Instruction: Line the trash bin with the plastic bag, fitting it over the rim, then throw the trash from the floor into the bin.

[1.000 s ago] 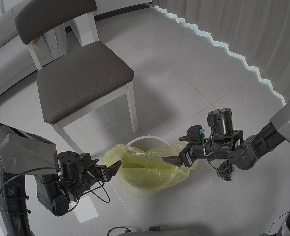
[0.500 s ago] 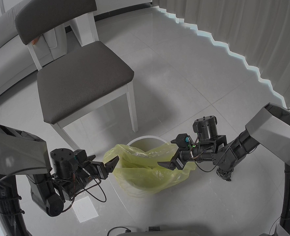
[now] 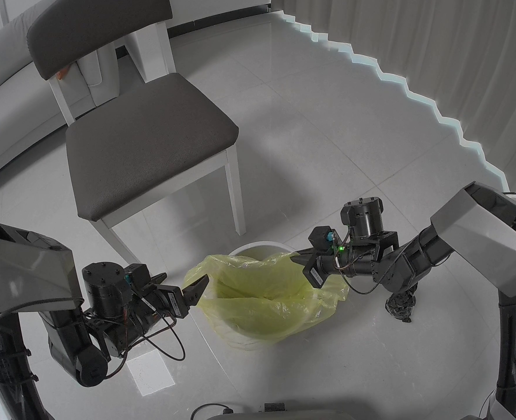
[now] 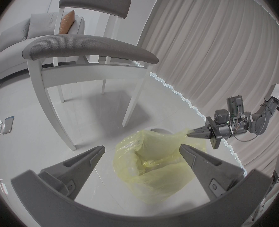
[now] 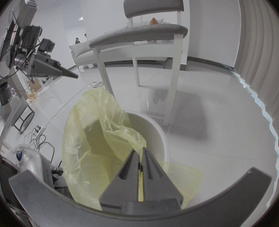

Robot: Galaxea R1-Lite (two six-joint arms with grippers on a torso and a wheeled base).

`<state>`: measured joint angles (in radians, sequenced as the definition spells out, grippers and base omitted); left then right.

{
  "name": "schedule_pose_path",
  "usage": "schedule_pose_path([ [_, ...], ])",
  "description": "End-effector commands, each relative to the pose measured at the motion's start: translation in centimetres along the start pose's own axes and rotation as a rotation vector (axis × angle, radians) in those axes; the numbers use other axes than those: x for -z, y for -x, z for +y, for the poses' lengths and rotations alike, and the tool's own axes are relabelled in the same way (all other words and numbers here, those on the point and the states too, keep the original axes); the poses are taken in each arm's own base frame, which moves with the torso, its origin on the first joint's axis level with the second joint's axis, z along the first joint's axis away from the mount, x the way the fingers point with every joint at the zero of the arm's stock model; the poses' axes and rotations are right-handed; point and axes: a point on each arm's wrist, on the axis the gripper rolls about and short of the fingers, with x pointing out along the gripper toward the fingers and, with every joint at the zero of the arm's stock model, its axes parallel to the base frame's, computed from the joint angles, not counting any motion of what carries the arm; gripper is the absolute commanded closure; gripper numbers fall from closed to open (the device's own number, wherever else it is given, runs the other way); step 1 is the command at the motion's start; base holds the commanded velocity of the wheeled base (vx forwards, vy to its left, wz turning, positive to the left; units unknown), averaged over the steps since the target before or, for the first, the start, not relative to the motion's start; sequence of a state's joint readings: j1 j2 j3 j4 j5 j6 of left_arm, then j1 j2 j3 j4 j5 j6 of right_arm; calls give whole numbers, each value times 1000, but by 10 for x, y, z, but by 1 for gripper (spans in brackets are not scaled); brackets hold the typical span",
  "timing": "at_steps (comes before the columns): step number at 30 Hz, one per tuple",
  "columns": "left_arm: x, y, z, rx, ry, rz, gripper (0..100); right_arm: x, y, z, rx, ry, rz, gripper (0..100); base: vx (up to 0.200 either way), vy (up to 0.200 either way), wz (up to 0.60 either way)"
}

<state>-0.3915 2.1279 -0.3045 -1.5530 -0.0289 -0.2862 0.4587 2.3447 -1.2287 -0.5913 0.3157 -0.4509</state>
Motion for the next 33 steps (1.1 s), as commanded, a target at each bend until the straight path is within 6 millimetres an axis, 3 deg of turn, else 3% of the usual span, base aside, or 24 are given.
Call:
schedule_pose_path([
  [1, -3, 3, -1, 8, 0, -21, 0, -9, 1, -4, 13, 7, -26, 100, 0, 0, 0],
  [2, -5, 5, -2, 8, 0, -27, 0, -21, 4, -9, 28, 8, -59, 100, 0, 0, 0],
  [6, -5, 7, -2, 8, -1, -22, 0, -31, 8, -14, 45, 5, -89, 100, 0, 0, 0],
  [16, -3, 7, -2, 8, -1, -16, 0, -44, 12, -30, 85, 1, -132, 100, 0, 0, 0],
  [18, -3, 7, -3, 9, -1, -14, 0, -41, 9, -35, 90, -5, -123, 100, 0, 0, 0],
  [26, -4, 7, -7, 20, -5, -20, 0, -4, -37, -37, 68, -42, -68, 100, 0, 0, 0],
  [33, -3, 7, -5, 14, 1, -16, 0, 6, -58, -39, 83, -54, -81, 100, 0, 0, 0],
])
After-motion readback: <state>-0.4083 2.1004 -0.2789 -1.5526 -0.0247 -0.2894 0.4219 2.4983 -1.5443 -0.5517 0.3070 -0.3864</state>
